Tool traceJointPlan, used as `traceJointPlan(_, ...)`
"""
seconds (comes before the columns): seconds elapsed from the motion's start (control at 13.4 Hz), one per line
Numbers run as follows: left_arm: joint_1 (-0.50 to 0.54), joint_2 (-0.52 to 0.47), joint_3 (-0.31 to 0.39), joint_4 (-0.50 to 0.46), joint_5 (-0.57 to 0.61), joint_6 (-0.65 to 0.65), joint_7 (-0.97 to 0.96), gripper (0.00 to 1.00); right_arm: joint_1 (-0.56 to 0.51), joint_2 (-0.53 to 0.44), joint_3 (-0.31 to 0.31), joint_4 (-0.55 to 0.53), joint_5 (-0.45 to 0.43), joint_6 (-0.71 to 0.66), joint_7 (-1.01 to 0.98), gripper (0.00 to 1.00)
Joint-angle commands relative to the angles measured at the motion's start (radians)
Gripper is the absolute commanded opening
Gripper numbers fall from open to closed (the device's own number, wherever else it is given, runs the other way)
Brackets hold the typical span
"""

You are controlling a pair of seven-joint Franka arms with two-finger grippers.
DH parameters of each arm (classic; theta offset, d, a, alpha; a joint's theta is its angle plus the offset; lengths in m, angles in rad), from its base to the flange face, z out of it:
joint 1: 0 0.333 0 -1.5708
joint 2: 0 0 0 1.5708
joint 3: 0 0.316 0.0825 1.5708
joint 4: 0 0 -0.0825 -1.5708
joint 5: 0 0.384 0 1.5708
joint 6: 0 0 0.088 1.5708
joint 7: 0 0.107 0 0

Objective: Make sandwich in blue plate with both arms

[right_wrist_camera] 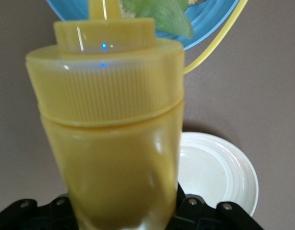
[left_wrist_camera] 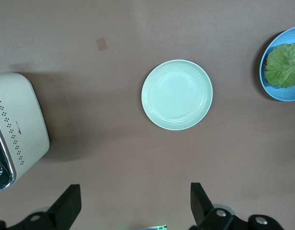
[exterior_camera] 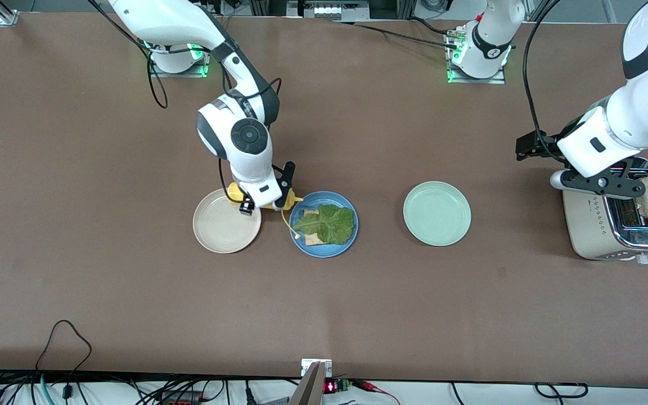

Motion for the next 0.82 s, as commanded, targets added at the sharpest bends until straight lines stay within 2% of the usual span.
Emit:
traceJointPlan(0.0, 0.008, -0.008, -0.007, -0.001, 0.012, -0.011, 0.014, 1.00, 0.026, 0.014, -0.014, 0.035, -0.030, -0.013, 0.027, 0.00)
traceJointPlan(0.37, 0.007, -0.008, -0.010, 0.001, 0.011, -0.011, 0.014, 1.00, 0.010, -0.007, -0.014, 0.041, -0.023, -0.028, 0.021, 0.00)
traceJointPlan(0.52, 0.007, -0.008, -0.010, 0.001, 0.011, -0.011, 0.012, 1.00, -0.052, -0.060, -0.004, 0.033, -0.018, -0.064, 0.015, 0.00)
traceJointPlan(0.6, 0.008, -0.008, -0.010, 0.001, 0.011, -0.011, 0.009, 1.00, -0.094, -0.093, 0.012, 0.027, -0.015, -0.079, 0.000, 0.00)
traceJointPlan(0.75, 0.008, -0.006, -0.008, -0.001, 0.011, -0.013, 0.011, 1.00, -0.209, -0.136, 0.101, 0.026, 0.008, -0.117, -0.060, 0.00)
